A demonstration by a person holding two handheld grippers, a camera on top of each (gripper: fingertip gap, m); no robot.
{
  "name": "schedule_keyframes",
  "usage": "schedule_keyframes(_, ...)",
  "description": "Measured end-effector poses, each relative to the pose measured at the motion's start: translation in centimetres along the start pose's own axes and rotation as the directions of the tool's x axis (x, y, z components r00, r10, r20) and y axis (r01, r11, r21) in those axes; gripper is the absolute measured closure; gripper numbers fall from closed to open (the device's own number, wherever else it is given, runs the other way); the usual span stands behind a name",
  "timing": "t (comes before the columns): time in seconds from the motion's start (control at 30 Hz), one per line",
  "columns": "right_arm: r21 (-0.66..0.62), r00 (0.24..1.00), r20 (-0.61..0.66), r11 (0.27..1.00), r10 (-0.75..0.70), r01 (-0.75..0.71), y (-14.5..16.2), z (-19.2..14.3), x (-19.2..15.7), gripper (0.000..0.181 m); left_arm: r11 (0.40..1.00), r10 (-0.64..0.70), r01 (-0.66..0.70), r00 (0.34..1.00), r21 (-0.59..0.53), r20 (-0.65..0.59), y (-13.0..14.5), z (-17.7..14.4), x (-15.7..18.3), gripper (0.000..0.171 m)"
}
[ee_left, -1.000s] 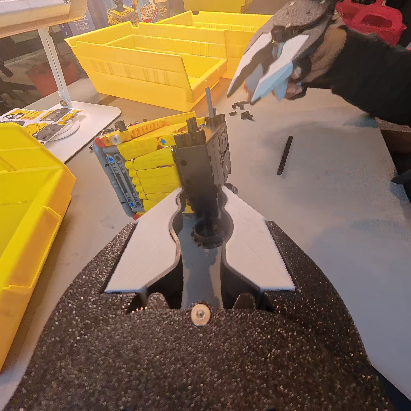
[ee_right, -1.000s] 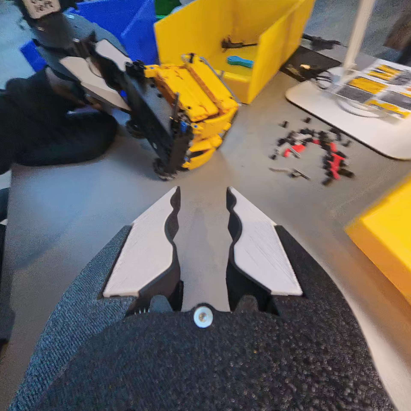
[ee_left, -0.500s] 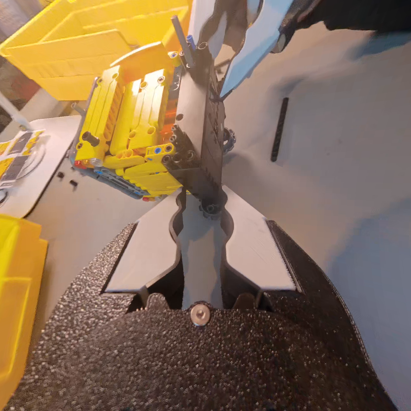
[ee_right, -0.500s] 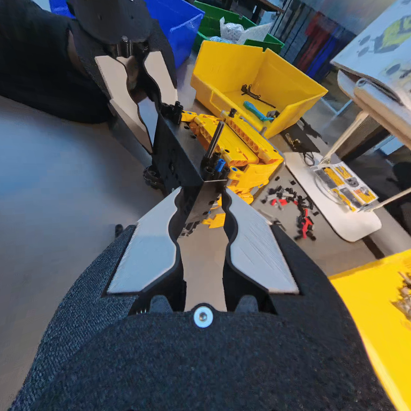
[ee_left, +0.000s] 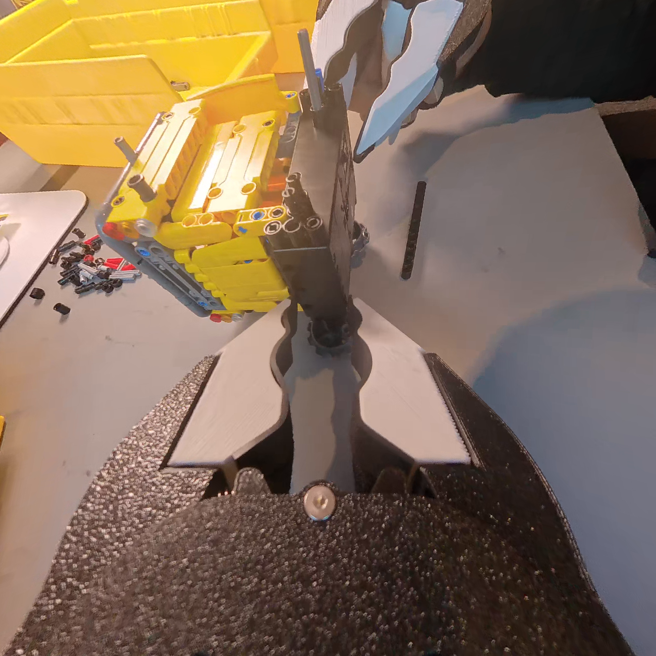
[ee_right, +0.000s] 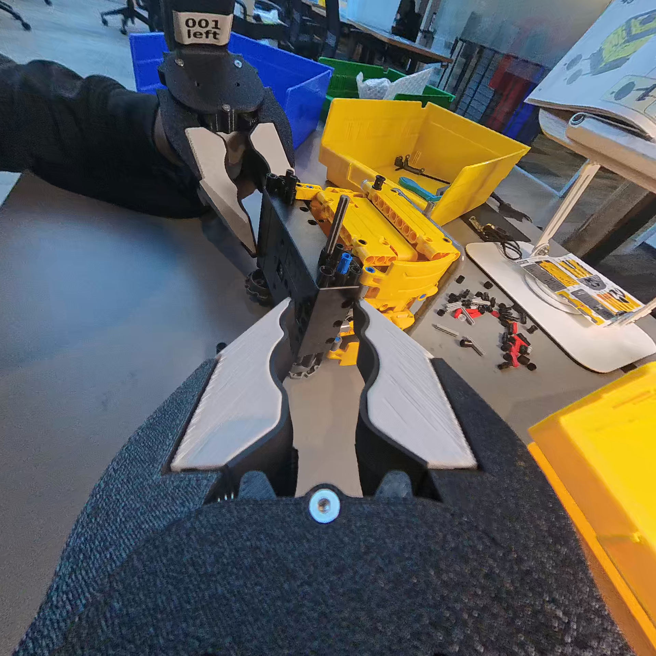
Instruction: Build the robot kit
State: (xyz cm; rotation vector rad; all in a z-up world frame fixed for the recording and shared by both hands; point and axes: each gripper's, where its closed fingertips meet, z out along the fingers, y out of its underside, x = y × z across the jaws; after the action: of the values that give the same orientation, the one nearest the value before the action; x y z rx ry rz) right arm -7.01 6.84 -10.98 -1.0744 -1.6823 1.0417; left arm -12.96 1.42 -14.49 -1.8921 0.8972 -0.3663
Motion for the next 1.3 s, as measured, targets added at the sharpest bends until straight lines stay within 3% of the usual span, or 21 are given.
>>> schedule_keyframes(0.27, 0.017, 0.997, 0.007, 0.997, 0.074, -0.074, 0.1, 0.2, 0.4, 0.149, 0.999, -0.032, 0.032, 0.999, 0.018, 0.008, -0.2, 0.0, -0.4, 0.146)
schedule_keyframes(0.63, 0.018, 0.995, 0.077, 0.998, 0.055, -0.057, 0.0, -0.6, -1.1, 0.150, 0.999, 0.047, -0.047, 0.998, 0.001, -0.042, -0.1, -0.1, 1.4, 0.147)
schedule_keyframes(1.3, 0.067, 0.998, 0.034, 0.996, 0.061, -0.063, -1.0, -2.3, 0.0, 0.146, 0.993, -0.004, 0.007, 0.999, 0.119, -0.032, -1.6, -2.2, 0.6, 0.144)
